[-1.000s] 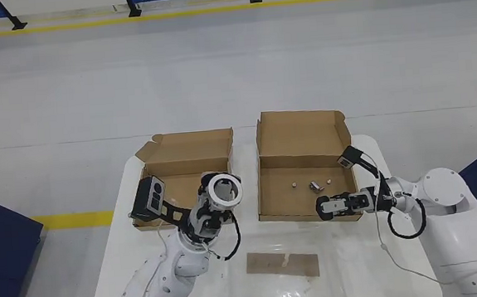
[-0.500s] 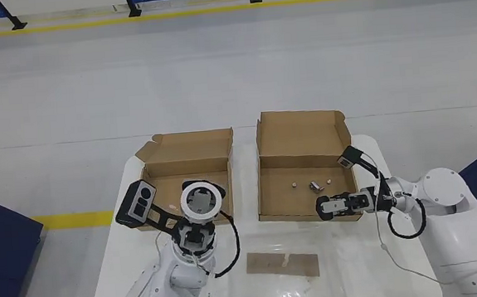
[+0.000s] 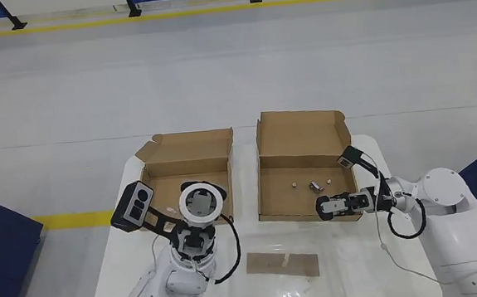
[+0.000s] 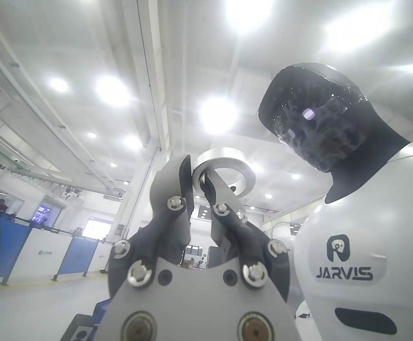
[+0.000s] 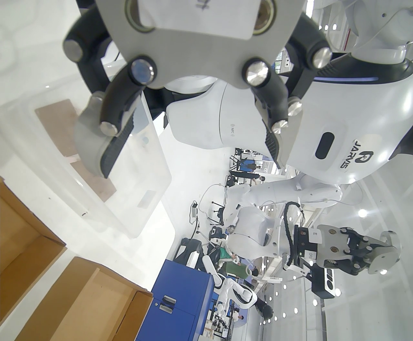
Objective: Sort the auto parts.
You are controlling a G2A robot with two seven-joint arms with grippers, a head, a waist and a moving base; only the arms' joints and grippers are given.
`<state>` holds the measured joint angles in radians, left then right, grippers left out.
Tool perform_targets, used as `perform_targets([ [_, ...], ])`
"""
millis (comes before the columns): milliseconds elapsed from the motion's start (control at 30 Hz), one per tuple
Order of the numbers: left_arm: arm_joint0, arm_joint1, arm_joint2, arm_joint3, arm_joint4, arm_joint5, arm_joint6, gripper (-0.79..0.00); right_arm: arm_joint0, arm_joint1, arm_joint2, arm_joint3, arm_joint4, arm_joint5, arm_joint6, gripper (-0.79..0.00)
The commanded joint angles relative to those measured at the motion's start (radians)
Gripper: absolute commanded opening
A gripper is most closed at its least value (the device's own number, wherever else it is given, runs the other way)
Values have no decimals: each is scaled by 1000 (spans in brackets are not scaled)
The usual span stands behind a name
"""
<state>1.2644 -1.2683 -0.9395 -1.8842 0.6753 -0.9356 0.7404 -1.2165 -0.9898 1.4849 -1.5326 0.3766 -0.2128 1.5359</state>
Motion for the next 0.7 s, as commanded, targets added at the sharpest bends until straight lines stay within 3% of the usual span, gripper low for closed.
perform_targets([
  [0, 0, 0, 0, 0, 0, -1, 1, -785, 0, 0, 0, 0, 0, 0, 0, 0],
  [300, 24, -3, -41, -16, 61, 103, -104, -785, 0, 0, 0, 0, 0, 0, 0, 0],
  [667, 43, -17, -35, -26, -35, 58, -101, -785, 0, 0, 0, 0, 0, 0, 0, 0],
])
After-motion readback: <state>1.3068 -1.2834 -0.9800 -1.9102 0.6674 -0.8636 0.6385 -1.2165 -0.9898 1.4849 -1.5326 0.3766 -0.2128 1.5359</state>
